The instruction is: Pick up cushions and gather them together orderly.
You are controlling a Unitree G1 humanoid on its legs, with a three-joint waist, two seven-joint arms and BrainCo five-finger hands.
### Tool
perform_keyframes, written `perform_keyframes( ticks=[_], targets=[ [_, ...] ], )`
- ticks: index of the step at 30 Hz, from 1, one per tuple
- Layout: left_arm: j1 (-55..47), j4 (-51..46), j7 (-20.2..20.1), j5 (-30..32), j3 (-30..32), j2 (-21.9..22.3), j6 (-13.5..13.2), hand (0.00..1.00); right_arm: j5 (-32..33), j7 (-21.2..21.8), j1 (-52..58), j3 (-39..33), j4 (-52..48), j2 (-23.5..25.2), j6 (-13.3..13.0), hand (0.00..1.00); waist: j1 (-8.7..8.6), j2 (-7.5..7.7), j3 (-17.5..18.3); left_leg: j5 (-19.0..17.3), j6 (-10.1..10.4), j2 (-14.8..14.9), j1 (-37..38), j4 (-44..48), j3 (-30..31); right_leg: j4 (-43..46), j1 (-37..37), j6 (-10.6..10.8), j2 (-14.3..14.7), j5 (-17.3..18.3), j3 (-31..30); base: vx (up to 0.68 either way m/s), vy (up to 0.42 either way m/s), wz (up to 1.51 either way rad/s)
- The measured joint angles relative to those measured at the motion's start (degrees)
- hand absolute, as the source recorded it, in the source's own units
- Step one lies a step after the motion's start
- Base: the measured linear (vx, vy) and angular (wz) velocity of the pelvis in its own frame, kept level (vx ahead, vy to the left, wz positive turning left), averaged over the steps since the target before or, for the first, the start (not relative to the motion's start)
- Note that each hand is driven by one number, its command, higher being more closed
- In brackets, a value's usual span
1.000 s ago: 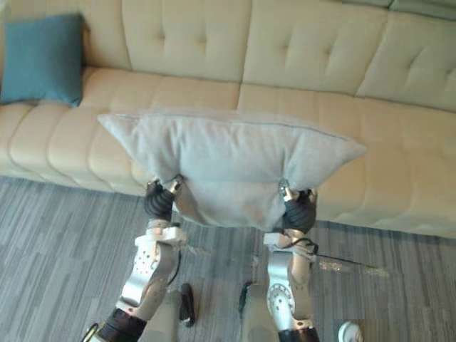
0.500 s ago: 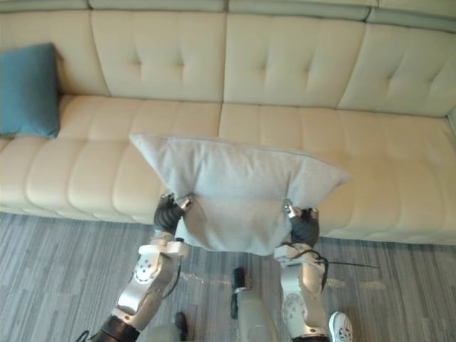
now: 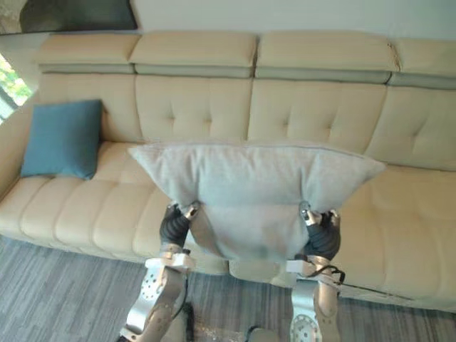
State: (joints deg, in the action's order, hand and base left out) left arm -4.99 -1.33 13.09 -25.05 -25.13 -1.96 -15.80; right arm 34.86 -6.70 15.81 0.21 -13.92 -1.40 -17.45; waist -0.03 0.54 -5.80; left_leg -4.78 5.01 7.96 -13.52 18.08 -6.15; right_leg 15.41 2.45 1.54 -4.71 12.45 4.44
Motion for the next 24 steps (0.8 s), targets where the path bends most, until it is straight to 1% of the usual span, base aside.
perform_keyframes(
  ticks=[1,2,3,4,5,7,8,9,10,11,12,13,14,15,16,19,24],
  targets=[
    [0.03,0.37,0.0,-0.03,0.0,-0.22,0.0,1.0,0.0,0.0,-0.01,-0.05,0.55,0.42,0.1,1.0,0.0,0.66,0.41,-0.12,-0.2,-0.5,0.15,-0.07,-0.43,-0.21,0.0,0.5,-0.47,0.01,-0.5,0.16,0.15,-0.29],
    [0.01,1.18,0.0,-0.27,0.0,-0.65,0.0,1.0,-0.03,0.02,-0.39,-0.05,2.11,1.0,0.18,1.0,0.04,1.63,1.01,-0.72,-1.12,-1.21,0.81,-0.07,-1.47,-0.78,0.07,1.27,-1.07,-0.12,-1.92,0.11,0.138,-0.34],
    [0.04,2.1,0.0,-0.89,0.0,-1.16,0.0,1.0,-0.08,0.06,-1.28,-0.05,4.05,1.14,0.23,1.0,0.0,1.91,1.14,-1.2,-1.7,-1.7,1.7,-0.08,-2.51,-0.59,-0.12,1.74,-1.68,-0.3,-3.06,0.1,0.137,-0.38],
    [0.03,2.47,0.0,-1.1,-0.01,-1.31,0.02,1.0,-0.09,0.06,-1.7,-0.04,4.94,1.08,0.24,1.0,0.0,1.9,1.14,-1.56,-1.87,-1.86,2.08,0.01,-2.81,-0.14,-0.07,2.05,-1.85,-0.47,-3.54,0.07,0.156,-0.46],
    [0.03,3.24,0.0,-1.29,0.0,-1.57,0.05,1.0,-0.11,0.12,-2.69,-0.04,7.28,0.8,0.27,1.0,-0.03,1.77,1.08,-2.33,-2.17,-2.44,2.6,0.12,-3.03,2.76,1.21,2.54,-2.18,-0.67,-4.92,0.03,0.148,-0.37],
    [0.03,3.4,0.0,-1.48,0.0,-2.0,0.22,1.0,-0.1,0.16,-3.64,-0.07,9.53,0.38,0.39,1.0,-0.34,1.76,0.97,-2.56,-2.5,-2.57,2.63,0.08,-3.36,7.19,3.88,3.28,-2.31,-0.99,-5.71,-0.01,0.107,-0.24],
    [0.05,3.62,0.0,-1.53,-0.01,-2.63,0.29,1.0,-0.1,0.29,-4.66,-0.07,11.4,0.05,0.67,1.0,-0.69,1.82,0.87,-2.56,-2.52,-2.61,2.73,-0.06,-3.61,10.89,6.08,4.08,-2.47,-1.46,-6.3,-0.05,0.063,-0.18],
    [0.19,4.0,0.0,-1.54,-0.09,-3.71,0.37,1.0,-0.11,0.43,-5.25,-0.03,12.71,-0.53,1.07,1.0,-1.04,1.96,0.53,-2.42,-2.71,-2.97,3.84,-1.01,-3.81,13.6,7.64,4.16,-2.71,-1.78,-6.7,-0.07,0.066,-0.16],
    [0.29,4.31,0.0,-1.53,-0.16,-4.28,0.38,1.0,-0.14,0.54,-5.32,0.05,13.16,-0.74,1.29,1.0,-1.05,1.82,0.44,-2.37,-2.78,-2.96,4.25,-1.69,-3.75,14.43,8.14,3.64,-2.64,-1.39,-6.92,-0.08,0.021,-0.01],
    [0.47,4.65,0.0,-1.53,-0.16,-5.2,0.39,1.0,-0.61,1.15,-5.33,0.25,13.99,-1.41,1.54,1.0,-1.34,1.5,0.32,-2.18,-2.62,-3.52,4.47,-2.18,-3.49,11.69,7.72,2.92,-2.44,-0.41,-7.16,-0.08,-0.023,0.14],
    [1.08,4.73,0.0,-1.51,-0.29,-5.5,0.38,1.0,-1.32,1.25,-5.4,0.24,14.05,-1.91,1.45,1.0,-1.64,2.25,0.77,-2.11,-2.63,-4.35,3.49,-1.75,-3.11,8.73,7.5,2.83,-2.79,-0.51,-6.83,-0.08,-0.057,0.29],
    [2.36,4.84,0.0,-1.51,-0.49,-5.53,0.37,1.0,-1.58,1.15,-6.28,0.17,14.48,-2.99,0.91,1.0,-1.91,1.98,0.69,-2.08,-2.63,-4.79,1.73,-0.82,-2.47,5.31,6.62,3.47,-3.41,0.52,-6.41,-0.06,-0.064,0.21],
    [3.0,4.99,0.01,-1.53,-0.48,-5.47,0.37,1.0,-1.58,1.15,-7.08,0.14,14.87,-3.31,0.96,1.0,-1.85,1.54,0.41,-1.95,-2.6,-4.68,1.12,-0.47,-2.39,4.02,6.49,3.67,-3.31,0.68,-6.41,-0.06,-0.056,0.11],
    [3.59,5.13,0.01,-1.53,-0.49,-5.53,0.38,1.0,-1.39,1.16,-8.1,-0.08,15.11,-4.04,1.74,1.0,-1.85,0.41,-0.1,-1.61,-2.41,-4.19,0.89,-0.44,-1.8,2.92,6.08,3.42,-2.51,-0.2,-6.31,-0.03,-0.045,-0.03],
    [3.58,5.13,0.01,-1.53,-0.54,-5.57,0.39,1.0,-1.14,1.19,-8.11,-0.07,15.09,-4.24,2.04,1.0,-1.81,-0.05,-0.08,-1.45,-2.15,-3.65,1.38,-0.76,-1.68,2.04,5.26,2.93,-1.99,-0.82,-6.12,-0.03,-0.044,-0.05],
    [4.37,5.11,-0.02,-1.53,-0.63,-5.65,0.34,1.0,-1.07,1.19,-8.35,-0.18,14.67,-4.27,1.57,1.0,-2.1,-0.06,0.06,-0.66,-1.39,-2.99,2.58,-2.31,-0.8,-0.63,3.4,2.2,-1.1,-1.83,-5.04,0.0,-0.064,0.07],
    [4.94,4.88,-0.02,-1.49,-0.64,-5.67,0.3,1.0,-1.11,1.2,-9.11,-0.5,14.34,-4.27,1.21,1.0,-2.25,-0.1,0.33,1.83,-1.27,-2.97,2.39,-6.19,0.03,-4.43,2.58,1.88,-0.48,-4.07,-4.24,0.06,-0.044,0.07]
  ],
)
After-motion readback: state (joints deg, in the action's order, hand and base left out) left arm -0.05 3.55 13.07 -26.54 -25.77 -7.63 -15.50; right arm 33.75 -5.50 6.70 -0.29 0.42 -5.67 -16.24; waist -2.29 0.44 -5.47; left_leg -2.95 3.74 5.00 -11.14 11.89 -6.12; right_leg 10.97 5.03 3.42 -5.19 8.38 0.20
